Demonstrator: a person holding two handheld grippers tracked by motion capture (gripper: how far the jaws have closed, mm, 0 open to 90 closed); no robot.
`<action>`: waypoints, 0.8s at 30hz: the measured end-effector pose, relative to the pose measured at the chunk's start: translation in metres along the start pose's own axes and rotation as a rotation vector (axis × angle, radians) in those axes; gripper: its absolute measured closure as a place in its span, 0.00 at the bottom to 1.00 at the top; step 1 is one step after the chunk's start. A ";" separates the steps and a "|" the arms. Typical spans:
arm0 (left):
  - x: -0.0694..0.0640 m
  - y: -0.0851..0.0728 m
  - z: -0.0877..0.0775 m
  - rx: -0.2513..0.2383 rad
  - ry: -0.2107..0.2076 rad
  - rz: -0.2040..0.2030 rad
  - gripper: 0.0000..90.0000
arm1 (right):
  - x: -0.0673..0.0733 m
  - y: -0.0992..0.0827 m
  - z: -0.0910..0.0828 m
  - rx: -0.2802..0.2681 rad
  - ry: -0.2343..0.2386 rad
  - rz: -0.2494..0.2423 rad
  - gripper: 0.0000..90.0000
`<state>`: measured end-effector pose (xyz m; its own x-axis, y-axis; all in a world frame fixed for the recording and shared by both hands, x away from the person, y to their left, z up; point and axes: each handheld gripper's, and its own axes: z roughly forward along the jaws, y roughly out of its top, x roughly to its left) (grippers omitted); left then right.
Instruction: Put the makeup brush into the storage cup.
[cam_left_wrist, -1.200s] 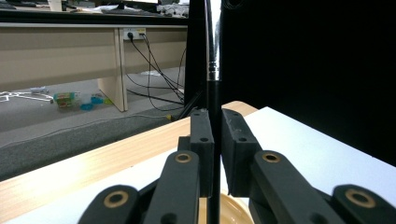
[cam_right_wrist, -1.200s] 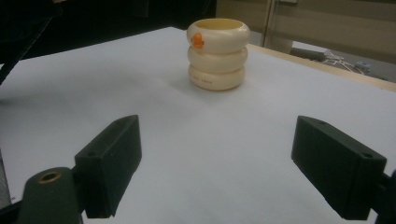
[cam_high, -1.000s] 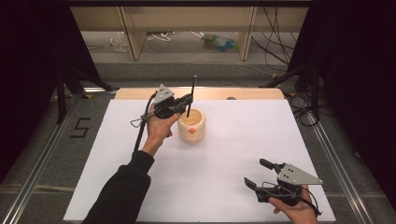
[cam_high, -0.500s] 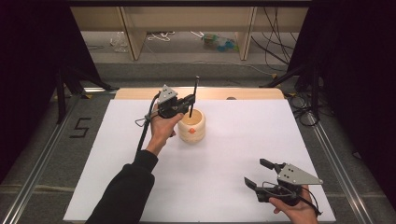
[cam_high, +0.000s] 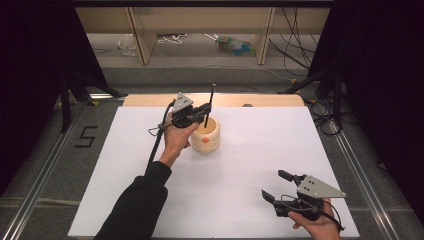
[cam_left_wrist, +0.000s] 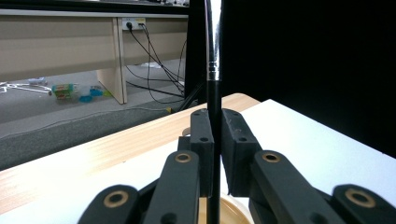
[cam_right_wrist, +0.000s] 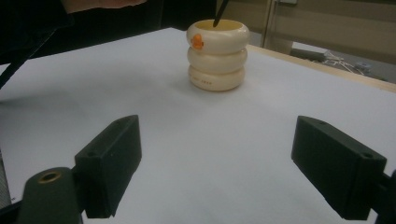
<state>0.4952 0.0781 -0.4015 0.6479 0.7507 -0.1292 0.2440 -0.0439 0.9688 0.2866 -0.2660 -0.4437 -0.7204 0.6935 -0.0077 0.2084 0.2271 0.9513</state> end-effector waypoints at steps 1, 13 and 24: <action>0.000 -0.001 0.001 0.003 0.000 0.000 0.93 | 0.000 0.000 0.000 0.000 0.000 0.000 0.19; -0.001 -0.007 0.002 0.012 -0.001 -0.007 0.93 | 0.000 0.000 0.000 -0.003 0.002 -0.005 0.19; 0.000 -0.011 0.002 0.020 0.004 -0.009 0.93 | 0.000 0.000 0.000 -0.003 0.002 -0.005 0.19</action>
<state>0.4942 0.0774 -0.4124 0.6430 0.7536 -0.1366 0.2638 -0.0505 0.9633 0.2866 -0.2658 -0.4435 -0.7230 0.6907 -0.0118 0.2026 0.2284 0.9523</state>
